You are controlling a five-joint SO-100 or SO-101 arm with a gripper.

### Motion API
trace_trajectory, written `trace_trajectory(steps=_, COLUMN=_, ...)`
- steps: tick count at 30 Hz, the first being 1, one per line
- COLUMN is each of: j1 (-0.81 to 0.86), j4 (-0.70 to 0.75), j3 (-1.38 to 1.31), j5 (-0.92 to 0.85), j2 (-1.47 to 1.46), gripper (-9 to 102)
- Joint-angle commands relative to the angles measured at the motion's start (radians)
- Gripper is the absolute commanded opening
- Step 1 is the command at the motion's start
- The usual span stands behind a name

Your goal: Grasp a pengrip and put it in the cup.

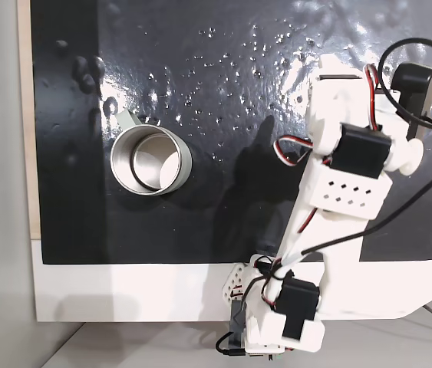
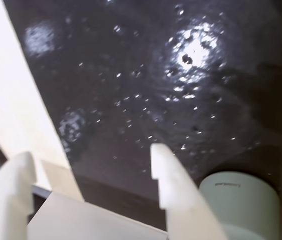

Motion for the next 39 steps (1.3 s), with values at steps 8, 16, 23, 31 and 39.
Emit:
trace_trajectory(steps=8, j1=0.147, j4=0.018, j3=-0.245, j5=-0.104, j2=-0.265, gripper=25)
trace_trajectory(steps=16, j1=0.164, j4=-0.077, j3=-0.314, j5=-0.178, j2=-0.460, gripper=25)
trace_trajectory(steps=23, j1=0.150, j4=-0.110, j3=-0.357, j5=-0.198, j2=-0.594, gripper=25)
trace_trajectory(steps=31, j1=0.138, j4=-0.121, j3=-0.416, j5=-0.201, j2=-0.699, gripper=25)
trace_trajectory(steps=39, j1=0.149, j4=-0.138, j3=-0.463, j5=-0.215, j2=-0.782, gripper=22)
